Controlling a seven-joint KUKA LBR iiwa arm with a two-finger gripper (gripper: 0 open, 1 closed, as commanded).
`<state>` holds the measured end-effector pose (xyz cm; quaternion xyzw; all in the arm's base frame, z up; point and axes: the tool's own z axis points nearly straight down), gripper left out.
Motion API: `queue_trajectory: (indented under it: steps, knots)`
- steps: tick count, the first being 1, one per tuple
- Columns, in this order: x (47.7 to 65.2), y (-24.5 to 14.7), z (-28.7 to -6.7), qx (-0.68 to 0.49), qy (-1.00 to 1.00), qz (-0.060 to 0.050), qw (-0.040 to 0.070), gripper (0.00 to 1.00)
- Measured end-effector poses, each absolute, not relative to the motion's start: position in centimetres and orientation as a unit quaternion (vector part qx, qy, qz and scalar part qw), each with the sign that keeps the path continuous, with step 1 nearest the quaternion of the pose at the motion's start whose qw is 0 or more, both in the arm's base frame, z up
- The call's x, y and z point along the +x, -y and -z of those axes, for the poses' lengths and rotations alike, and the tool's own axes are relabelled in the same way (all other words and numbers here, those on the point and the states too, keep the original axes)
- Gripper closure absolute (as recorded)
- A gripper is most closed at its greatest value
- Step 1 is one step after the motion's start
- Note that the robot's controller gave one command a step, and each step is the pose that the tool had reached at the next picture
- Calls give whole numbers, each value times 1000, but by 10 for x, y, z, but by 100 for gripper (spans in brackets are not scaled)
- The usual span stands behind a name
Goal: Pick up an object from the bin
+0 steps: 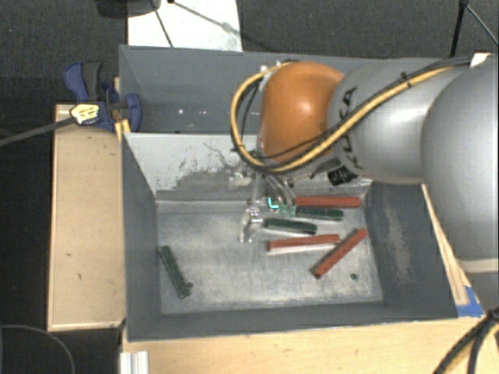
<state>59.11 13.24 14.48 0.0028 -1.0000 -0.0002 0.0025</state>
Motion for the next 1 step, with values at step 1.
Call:
queue_trajectory:
  steps: [1]
  knots:
    - [593,-132,-149,1,1000,1,-1,0]
